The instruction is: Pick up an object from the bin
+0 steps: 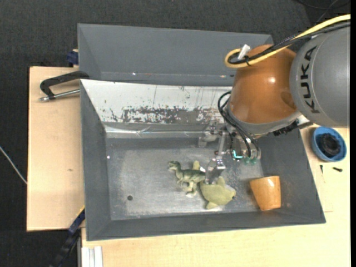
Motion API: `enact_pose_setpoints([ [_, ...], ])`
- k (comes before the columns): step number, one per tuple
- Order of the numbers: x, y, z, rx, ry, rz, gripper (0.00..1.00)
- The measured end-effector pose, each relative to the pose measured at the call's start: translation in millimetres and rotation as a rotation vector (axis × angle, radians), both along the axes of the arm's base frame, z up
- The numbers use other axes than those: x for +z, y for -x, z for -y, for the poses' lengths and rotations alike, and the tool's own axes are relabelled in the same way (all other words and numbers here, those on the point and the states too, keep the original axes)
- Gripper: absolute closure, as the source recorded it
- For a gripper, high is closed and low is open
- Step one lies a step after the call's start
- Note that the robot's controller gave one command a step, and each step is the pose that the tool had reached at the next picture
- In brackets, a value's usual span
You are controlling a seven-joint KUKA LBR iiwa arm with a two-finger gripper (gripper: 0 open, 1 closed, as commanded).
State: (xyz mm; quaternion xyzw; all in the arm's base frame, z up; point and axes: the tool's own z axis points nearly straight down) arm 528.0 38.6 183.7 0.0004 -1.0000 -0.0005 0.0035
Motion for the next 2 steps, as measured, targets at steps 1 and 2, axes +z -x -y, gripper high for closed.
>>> enact_pose_setpoints([
  [1, -114, 34.1, 51, -0.003, 0.000, 0.011, 0.00],
  [2, -82, 29.7, 45, -0.157, 0.000, 0.015, 0.00],
])
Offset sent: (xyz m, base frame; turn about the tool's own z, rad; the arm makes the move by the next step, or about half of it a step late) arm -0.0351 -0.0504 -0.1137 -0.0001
